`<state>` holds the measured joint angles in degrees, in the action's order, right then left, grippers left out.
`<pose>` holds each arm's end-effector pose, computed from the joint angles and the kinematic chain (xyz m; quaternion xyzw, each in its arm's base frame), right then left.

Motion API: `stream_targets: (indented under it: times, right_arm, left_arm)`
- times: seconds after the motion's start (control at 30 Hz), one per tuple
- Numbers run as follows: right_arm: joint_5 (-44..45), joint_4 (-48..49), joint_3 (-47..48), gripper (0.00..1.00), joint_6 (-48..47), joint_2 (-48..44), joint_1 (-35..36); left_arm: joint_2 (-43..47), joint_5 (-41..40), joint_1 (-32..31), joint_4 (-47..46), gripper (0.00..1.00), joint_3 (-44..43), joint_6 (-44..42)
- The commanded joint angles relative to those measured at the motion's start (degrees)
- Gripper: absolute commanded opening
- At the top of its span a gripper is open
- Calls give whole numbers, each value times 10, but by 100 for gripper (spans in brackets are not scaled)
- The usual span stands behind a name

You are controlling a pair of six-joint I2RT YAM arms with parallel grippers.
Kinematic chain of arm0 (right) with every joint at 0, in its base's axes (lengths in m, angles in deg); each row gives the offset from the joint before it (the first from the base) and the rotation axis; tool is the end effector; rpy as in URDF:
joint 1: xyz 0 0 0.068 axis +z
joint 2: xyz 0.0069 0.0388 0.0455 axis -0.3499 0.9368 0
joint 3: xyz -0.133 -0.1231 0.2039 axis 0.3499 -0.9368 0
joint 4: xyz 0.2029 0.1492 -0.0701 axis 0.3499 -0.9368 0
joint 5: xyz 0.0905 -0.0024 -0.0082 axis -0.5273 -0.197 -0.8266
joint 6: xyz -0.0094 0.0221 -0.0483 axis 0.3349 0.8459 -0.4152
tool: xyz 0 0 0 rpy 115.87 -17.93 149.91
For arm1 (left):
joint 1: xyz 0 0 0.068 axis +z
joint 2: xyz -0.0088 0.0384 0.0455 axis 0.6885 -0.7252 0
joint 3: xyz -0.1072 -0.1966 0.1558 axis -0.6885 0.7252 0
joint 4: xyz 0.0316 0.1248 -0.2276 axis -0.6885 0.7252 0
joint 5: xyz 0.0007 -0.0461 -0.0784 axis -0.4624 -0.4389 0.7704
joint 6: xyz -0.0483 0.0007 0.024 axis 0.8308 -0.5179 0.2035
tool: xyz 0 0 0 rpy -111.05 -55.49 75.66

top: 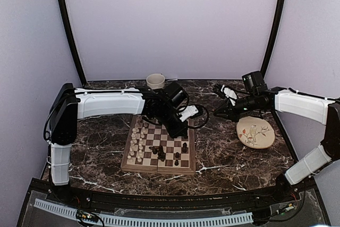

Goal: Set up the chess pieces on the board
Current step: Place the queen at d8.

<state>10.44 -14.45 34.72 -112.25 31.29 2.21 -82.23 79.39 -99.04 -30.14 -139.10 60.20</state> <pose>0.2713 0.1339 0.2453 -0.4699 0.7618 0.2407 0.3754 0.2568 -0.3827 0.2247 0.5350 0.7818 -0.1810 0.2642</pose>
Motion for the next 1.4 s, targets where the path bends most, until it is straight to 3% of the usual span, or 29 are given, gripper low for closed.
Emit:
stream_targets:
  times: [0.0,0.27,0.9,1.23,1.37]
  right_arm:
    - [-8,21,-4,9,-5,-11,-3]
    - [-8,19,-4,9,-5,-9,-4]
    - [-8,18,-3,9,-7,-9,-4]
    - [-9,18,-2,10,-7,-6,-4]
    - [-10,17,-3,10,-7,-5,-5]
  left_arm:
    - [-1,-33,-1,17,2,-14,-12]
    - [-22,-79,-1,3,2,-40,-2]
    - [-67,-28,-1,25,6,-62,-12]
    - [-69,-40,-1,41,28,-80,-8]
    - [-69,-39,-1,48,31,-92,-5]
